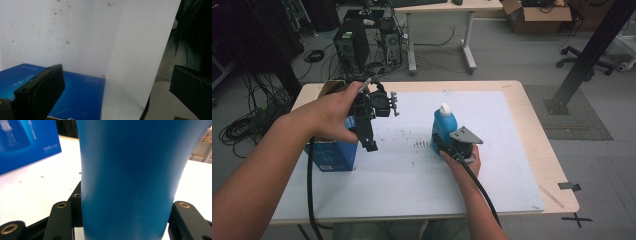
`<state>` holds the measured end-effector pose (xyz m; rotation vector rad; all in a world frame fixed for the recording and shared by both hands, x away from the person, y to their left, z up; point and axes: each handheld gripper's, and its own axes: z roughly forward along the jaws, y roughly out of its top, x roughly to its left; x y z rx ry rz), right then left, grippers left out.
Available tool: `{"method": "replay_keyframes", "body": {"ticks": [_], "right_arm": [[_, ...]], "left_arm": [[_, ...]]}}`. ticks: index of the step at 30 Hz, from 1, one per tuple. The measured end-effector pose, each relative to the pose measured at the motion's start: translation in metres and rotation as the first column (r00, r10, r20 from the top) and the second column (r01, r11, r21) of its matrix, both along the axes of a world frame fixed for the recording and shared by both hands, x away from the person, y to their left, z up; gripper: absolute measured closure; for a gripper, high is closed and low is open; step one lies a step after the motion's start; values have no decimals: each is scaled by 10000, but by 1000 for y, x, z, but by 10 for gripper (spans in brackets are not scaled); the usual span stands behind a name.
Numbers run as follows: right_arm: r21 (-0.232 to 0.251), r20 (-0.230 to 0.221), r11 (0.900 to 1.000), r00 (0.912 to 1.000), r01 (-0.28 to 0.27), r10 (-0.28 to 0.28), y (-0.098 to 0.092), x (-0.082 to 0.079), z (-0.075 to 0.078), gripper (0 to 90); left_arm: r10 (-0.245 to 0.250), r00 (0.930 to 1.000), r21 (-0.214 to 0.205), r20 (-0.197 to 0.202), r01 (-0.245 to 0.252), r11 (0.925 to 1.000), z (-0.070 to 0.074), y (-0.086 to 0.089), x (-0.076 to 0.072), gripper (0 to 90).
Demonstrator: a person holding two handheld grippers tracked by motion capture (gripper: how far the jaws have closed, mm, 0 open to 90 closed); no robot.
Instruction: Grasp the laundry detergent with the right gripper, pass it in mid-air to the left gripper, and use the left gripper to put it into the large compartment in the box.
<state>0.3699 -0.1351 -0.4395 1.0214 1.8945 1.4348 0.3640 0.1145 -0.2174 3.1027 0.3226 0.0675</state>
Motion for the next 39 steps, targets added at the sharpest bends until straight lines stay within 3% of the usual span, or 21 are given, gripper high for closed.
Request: {"method": "replay_keyframes", "body": {"ticks": [7,12,20,28,29,30,33,34,36,37,38,39], "right_arm": [[282,383,9987,9984,-419,408,-6,-1,28,454],[207,589,9963,9948,-839,825,-13,-1,50,454],[94,733,9811,9787,-1932,1920,-34,1,81,454],[-231,613,9416,9396,-3358,3366,-55,1,109,454],[-417,558,9287,9272,-3684,3703,-58,1,114,454],[-417,558,9287,9272,-3684,3703,-58,1,114,454],[-587,458,9009,9004,-4300,4327,-63,1,125,454],[-587,458,9009,9004,-4300,4327,-63,1,125,454],[-460,406,8774,8767,-4775,4793,-65,1,131,454],[-387,434,8605,8594,-5080,5094,-67,0,135,454],[-387,434,8605,8594,-5080,5094,-67,0,135,454],[-397,444,8453,8442,-5328,5341,-68,0,138,454]], "left_arm": [[13,10000,23,48,-14,10000,2,-2,1,2],[-6,9999,0,117,6,10000,6,-3,1,2],[-118,9998,-98,159,120,9999,11,-8,1,2],[-225,9997,-168,103,226,9996,16,-13,2,2],[-226,9997,-194,117,228,9996,16,-14,2,2],[-234,9997,-181,105,236,9996,17,-15,2,2],[-259,9996,-187,105,261,9995,20,-17,2,2],[-259,9996,-187,105,261,9995,20,-17,2,2],[-269,9996,-210,99,271,9994,21,-19,2,2],[-279,9996,-202,93,281,9994,22,-19,2,1],[-275,9996,-214,97,277,9994,23,-20,2,1],[-284,9996,-227,82,286,9993,23,-21,2,1]]}}
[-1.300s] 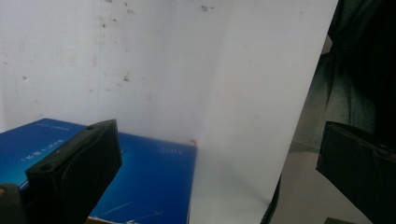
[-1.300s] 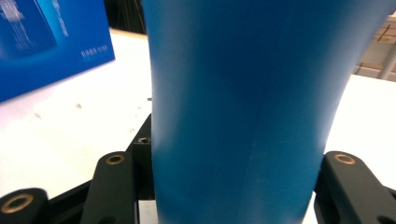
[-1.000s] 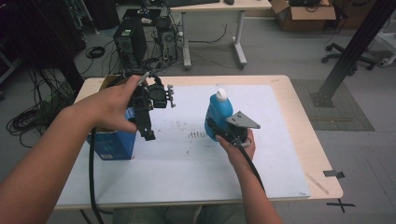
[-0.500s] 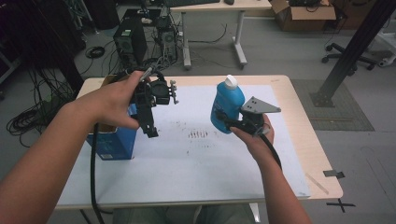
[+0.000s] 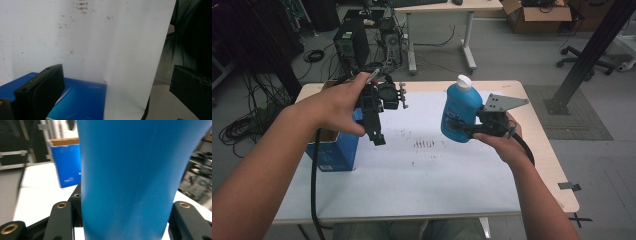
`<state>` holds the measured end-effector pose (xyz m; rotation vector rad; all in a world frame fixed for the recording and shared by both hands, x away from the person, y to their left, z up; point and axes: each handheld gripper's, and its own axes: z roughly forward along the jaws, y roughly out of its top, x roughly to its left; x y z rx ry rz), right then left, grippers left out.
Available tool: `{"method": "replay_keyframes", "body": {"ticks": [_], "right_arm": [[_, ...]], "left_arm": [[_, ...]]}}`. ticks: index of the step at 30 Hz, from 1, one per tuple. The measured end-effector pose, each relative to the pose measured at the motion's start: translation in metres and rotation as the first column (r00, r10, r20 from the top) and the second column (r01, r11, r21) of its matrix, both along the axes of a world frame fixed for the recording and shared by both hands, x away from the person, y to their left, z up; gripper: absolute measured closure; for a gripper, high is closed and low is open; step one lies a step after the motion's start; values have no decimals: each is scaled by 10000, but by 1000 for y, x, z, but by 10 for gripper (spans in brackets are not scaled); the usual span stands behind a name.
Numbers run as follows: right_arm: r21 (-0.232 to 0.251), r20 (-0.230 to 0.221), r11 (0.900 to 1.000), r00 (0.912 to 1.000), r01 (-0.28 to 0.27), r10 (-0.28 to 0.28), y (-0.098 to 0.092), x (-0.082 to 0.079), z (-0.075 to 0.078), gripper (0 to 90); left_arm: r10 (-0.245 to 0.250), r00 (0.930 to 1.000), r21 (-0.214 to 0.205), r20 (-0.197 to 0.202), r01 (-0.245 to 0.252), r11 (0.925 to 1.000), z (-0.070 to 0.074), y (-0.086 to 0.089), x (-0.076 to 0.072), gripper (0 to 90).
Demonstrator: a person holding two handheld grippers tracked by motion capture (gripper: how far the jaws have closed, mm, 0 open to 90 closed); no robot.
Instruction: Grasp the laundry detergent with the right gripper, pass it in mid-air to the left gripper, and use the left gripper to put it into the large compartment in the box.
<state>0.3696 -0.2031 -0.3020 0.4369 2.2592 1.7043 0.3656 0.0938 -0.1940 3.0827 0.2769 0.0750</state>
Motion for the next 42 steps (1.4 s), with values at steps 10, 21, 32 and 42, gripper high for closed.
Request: {"method": "replay_keyframes", "body": {"ticks": [10,21,32,42], "right_arm": [[-430,-76,9819,9828,-1847,1845,1,-5,5,453],[-727,-238,9532,9560,-2934,2925,7,-8,-4,452],[-917,-199,9297,9341,-3568,3566,15,-10,-18,452],[-773,-304,9060,9093,-4161,4150,29,-12,-31,453]], "left_arm": [[-136,9999,-14,-37,136,9999,4,-7,-1,2],[-388,9990,-69,-225,386,9992,11,-19,-1,2],[-802,9958,-182,-433,795,9967,12,-30,-6,2],[-998,9938,-212,-483,989,9949,14,-36,-10,2]]}}
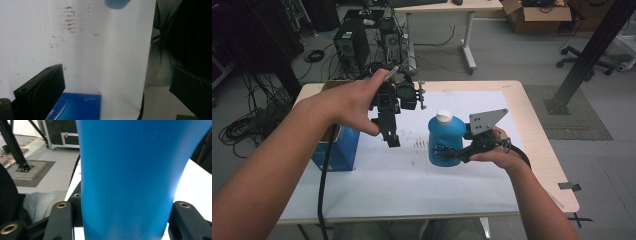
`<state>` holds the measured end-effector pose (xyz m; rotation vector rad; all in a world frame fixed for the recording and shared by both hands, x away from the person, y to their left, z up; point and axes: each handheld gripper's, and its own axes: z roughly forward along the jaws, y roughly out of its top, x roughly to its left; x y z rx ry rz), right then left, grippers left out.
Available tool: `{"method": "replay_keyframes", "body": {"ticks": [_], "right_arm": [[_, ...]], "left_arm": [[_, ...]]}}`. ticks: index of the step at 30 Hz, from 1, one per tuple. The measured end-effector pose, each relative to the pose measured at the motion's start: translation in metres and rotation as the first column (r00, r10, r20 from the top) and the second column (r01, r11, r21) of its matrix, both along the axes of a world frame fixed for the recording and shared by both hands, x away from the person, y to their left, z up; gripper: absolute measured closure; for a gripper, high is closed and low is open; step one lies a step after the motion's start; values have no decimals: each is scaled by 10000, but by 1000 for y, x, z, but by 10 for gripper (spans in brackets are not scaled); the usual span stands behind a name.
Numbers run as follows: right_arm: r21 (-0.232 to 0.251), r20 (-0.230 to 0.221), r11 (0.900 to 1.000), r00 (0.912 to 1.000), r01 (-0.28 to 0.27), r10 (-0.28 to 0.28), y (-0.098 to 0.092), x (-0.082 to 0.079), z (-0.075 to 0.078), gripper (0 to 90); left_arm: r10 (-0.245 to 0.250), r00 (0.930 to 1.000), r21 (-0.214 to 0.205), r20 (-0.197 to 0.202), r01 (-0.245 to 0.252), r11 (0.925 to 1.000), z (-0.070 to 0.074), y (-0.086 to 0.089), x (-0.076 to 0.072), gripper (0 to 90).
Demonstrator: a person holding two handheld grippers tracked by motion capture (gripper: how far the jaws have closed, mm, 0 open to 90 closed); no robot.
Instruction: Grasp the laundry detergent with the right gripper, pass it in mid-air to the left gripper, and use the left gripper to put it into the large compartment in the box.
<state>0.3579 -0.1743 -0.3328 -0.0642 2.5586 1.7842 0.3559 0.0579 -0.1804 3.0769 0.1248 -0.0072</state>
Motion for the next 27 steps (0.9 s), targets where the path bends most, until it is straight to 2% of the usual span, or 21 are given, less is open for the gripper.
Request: {"method": "replay_keyframes", "body": {"ticks": [7,27], "right_arm": [[73,-94,9994,9994,-338,339,12,2,-5,453],[178,-148,9974,9974,-704,707,39,6,-12,453]], "left_arm": [[-17,10000,-2,24,17,10000,0,-1,-1,2],[-113,9999,41,57,113,9999,-1,-7,-2,1]]}}
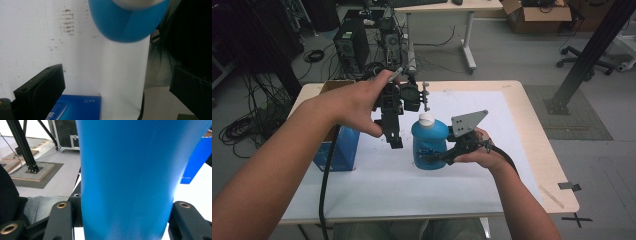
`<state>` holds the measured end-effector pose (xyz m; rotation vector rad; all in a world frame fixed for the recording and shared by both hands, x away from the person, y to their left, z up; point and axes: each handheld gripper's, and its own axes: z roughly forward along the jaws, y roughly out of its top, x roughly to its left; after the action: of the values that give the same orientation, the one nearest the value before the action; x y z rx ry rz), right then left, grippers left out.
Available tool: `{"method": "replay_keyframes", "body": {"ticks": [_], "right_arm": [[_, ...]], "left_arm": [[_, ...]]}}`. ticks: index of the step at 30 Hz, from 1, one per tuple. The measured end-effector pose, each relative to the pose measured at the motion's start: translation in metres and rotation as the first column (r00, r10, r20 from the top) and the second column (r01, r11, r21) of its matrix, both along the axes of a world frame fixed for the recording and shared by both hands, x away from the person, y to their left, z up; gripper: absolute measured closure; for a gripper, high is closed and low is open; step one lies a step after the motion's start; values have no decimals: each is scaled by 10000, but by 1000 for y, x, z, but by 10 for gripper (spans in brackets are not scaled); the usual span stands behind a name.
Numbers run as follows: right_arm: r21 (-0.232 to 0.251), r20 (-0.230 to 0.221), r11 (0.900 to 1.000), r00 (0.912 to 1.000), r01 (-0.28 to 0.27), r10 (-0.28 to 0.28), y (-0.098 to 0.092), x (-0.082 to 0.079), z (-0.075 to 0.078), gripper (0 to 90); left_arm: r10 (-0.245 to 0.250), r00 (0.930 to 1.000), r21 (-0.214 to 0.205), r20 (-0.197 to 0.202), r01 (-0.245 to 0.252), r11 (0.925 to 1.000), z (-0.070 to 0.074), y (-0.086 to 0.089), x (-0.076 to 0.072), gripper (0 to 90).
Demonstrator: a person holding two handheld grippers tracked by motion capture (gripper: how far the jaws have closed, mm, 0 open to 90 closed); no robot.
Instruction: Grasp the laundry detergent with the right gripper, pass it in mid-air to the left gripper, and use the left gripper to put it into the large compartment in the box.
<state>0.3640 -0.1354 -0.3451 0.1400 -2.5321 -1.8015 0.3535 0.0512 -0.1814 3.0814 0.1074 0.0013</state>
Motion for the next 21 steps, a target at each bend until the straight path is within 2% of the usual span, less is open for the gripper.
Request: {"method": "replay_keyframes", "body": {"ticks": [9,21], "right_arm": [[48,0,9998,9998,-209,209,17,3,-1,453],[-10,-8,9997,9997,-261,261,29,6,-6,453]], "left_arm": [[-6,9999,7,103,6,10000,-1,0,0,1],[-166,9996,149,236,163,9998,-10,-5,0,1]]}}
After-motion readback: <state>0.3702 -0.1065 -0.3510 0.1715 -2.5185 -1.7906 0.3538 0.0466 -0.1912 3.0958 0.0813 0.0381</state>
